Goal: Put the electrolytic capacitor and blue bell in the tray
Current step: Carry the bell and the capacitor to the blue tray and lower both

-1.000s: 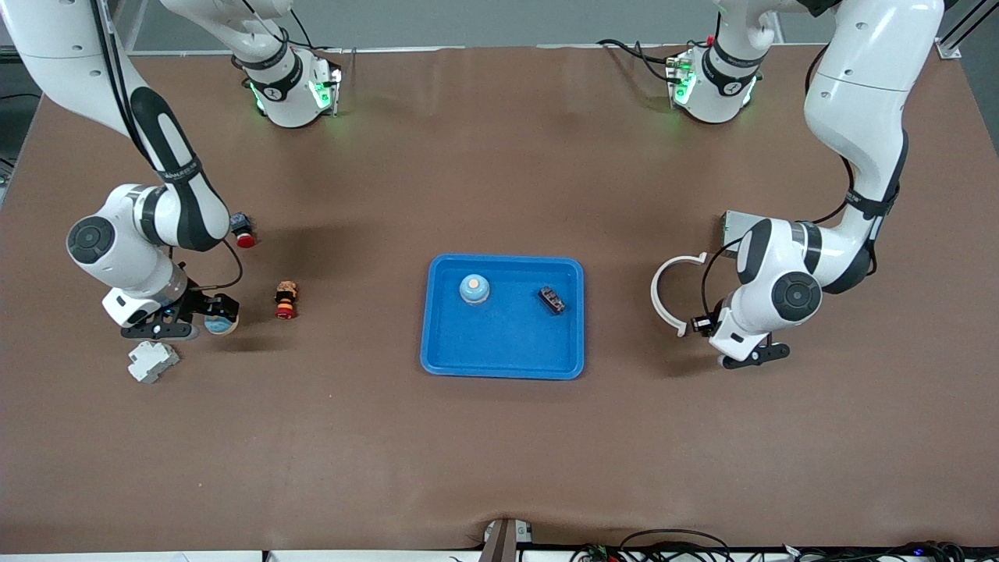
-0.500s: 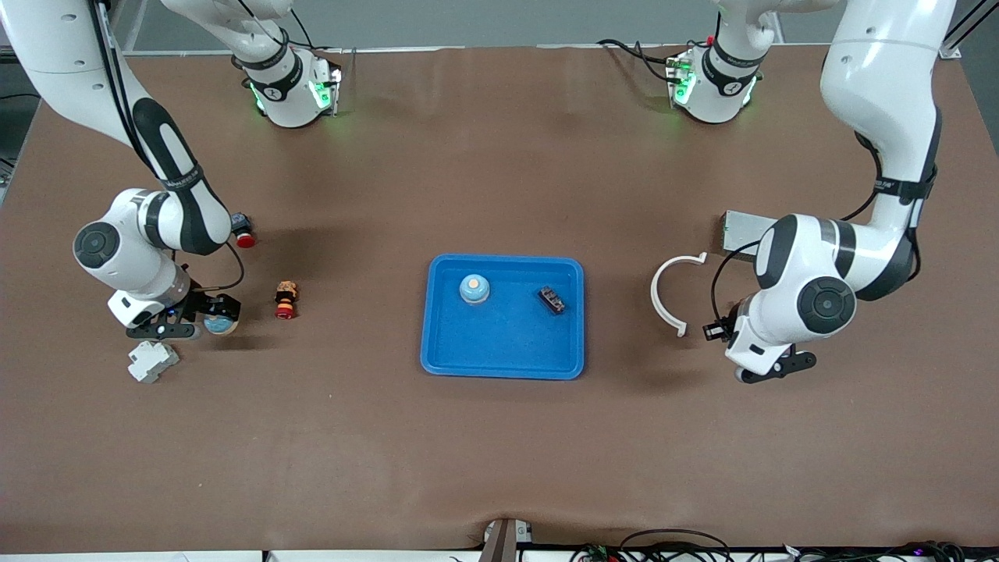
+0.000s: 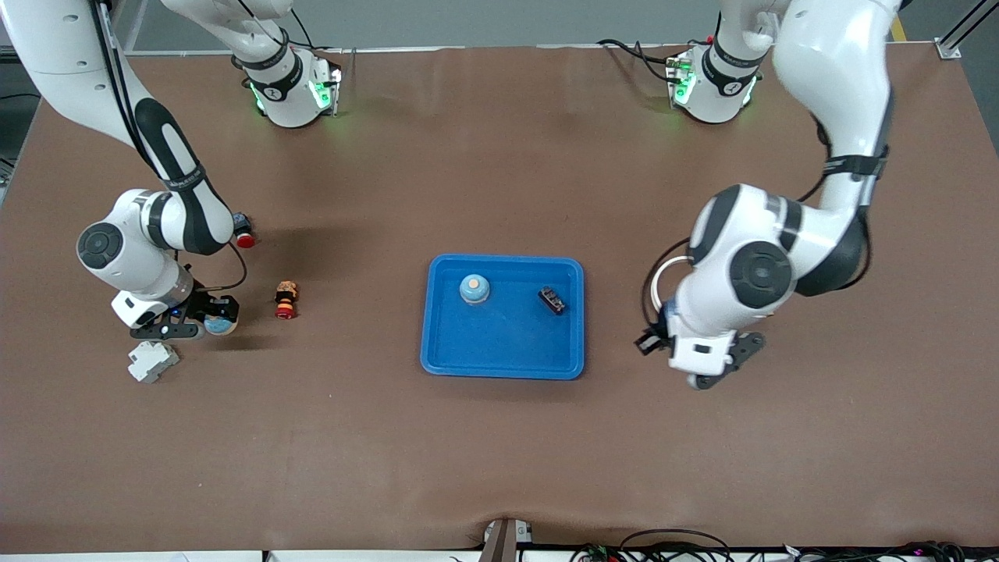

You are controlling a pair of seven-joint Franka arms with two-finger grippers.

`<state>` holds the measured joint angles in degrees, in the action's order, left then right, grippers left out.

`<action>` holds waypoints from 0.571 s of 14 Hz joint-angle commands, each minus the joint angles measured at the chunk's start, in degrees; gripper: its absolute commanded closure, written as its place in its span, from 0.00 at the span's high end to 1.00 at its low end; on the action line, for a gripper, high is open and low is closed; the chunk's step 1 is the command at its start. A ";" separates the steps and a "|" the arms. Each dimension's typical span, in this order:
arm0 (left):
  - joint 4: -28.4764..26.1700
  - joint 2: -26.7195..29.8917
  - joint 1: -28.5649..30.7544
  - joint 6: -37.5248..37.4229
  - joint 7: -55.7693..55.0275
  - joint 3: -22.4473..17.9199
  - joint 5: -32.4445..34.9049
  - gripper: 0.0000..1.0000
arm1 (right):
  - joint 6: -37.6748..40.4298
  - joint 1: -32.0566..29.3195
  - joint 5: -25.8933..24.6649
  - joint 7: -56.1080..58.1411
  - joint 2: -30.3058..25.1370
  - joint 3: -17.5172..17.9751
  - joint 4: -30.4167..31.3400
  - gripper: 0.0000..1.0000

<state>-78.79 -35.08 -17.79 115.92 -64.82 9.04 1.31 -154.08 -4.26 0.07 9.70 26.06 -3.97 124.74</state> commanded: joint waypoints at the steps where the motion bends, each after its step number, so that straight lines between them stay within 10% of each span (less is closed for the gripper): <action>1: 3.47 -5.95 -4.61 9.46 -10.82 -0.43 -0.78 0.00 | 0.53 -0.13 1.16 0.93 -0.22 1.06 -0.63 0.00; 8: 3.03 -12.64 -8.49 16.18 -14.37 -0.60 -0.25 0.00 | 30.73 5.39 1.16 -14.94 -6.11 5.28 -15.29 0.00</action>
<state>-77.56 -46.40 -25.98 132.49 -78.97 8.87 1.30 -130.71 -1.54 0.56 0.37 21.72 0.91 113.83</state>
